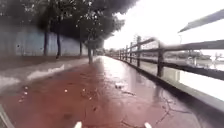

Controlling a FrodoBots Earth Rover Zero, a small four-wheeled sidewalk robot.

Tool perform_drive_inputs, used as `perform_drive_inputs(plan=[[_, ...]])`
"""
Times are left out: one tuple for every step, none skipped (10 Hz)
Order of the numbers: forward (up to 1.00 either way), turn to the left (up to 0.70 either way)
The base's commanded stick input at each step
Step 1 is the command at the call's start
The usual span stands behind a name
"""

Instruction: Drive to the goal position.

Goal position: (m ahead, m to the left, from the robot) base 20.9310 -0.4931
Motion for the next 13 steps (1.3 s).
perform_drive_inputs(plan=[[0.5,0.0],[0.5,0.0],[0.5,0.0],[0.5,0.0],[0.5,0.0],[0.5,0.0],[0.5,0.11],[0.5,0.37],[0.5,0.5],[0.5,0.37],[0.5,0.06],[0.5,0.0],[0.5,0.0]])
